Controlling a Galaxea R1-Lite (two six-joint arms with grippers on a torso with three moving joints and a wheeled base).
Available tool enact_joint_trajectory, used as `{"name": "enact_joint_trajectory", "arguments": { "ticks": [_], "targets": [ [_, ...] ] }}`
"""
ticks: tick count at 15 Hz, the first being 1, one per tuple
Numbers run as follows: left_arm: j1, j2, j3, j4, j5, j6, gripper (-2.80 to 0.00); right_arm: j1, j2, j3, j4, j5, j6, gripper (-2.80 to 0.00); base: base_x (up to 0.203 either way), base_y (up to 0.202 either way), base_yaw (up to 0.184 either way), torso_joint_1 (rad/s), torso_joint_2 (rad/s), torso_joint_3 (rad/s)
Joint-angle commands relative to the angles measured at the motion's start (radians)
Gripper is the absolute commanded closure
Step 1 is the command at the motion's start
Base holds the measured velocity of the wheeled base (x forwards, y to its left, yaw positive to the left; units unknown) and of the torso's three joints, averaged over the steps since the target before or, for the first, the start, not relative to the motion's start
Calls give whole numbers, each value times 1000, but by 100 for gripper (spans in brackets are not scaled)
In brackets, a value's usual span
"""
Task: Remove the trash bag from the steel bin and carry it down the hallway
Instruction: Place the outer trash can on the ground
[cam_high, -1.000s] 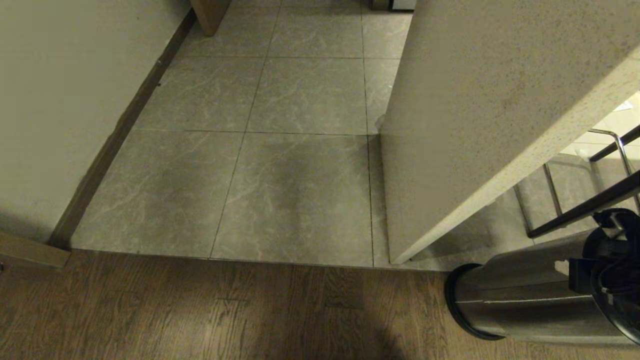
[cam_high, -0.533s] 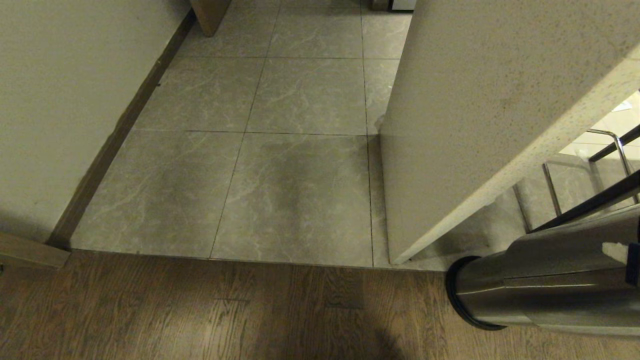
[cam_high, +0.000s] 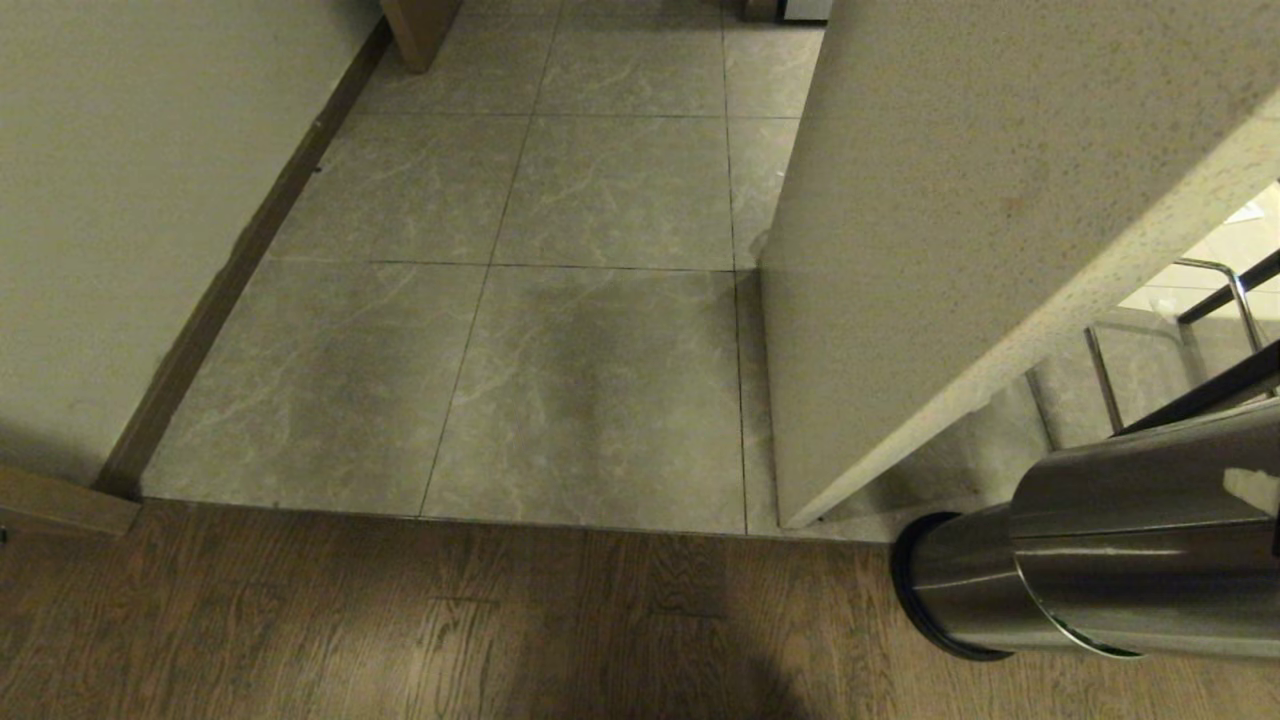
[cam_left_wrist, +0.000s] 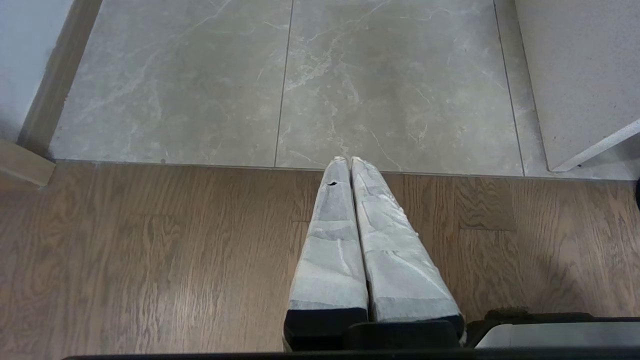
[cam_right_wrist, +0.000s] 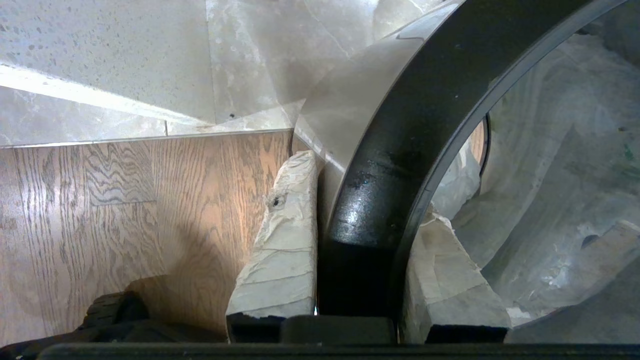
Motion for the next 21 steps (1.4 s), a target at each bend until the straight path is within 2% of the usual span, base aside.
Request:
{"name": "enact_joint_trajectory", "arguments": {
  "ticks": [1,2,3,4,7,8,9,11,18,21],
  "targets": [
    [0,-2,2,0,0,-1,0,0,-1,0,-2,0,0,0,0,0,0,0,0,0],
    [0,0,2,0,-1,-1,0,-2,-3,-2,3,0,0,0,0,0,0,0,0,0],
    [0,0,2,0,-1,-1,0,-11,-27,-33,64,0,0,0,0,0,0,0,0,0],
    [0,0,2,0,-1,-1,0,-21,-82,-103,203,0,1,0,0,0,0,0,0,0],
    [0,0,2,0,-1,-1,0,-78,-256,-424,708,-1,4,0,0,0,0,0,0,0],
    [0,0,2,0,-1,-1,0,-109,-293,-471,801,0,3,0,0,0,0,0,0,0],
    [0,0,2,0,-1,-1,0,-153,-300,-482,826,0,1,0,0,0,0,0,0,0],
    [0,-2,2,0,-1,-1,0,-189,-289,-478,831,-27,-2,0,0,0,0,0,0,0],
    [0,0,2,0,-1,-1,0,-198,-282,-478,826,-33,-6,0,0,0,0,0,0,0],
    [0,0,2,0,-1,-1,0,-342,-173,-476,800,-59,-22,0,0,0,0,0,0,0]
  ]
}}
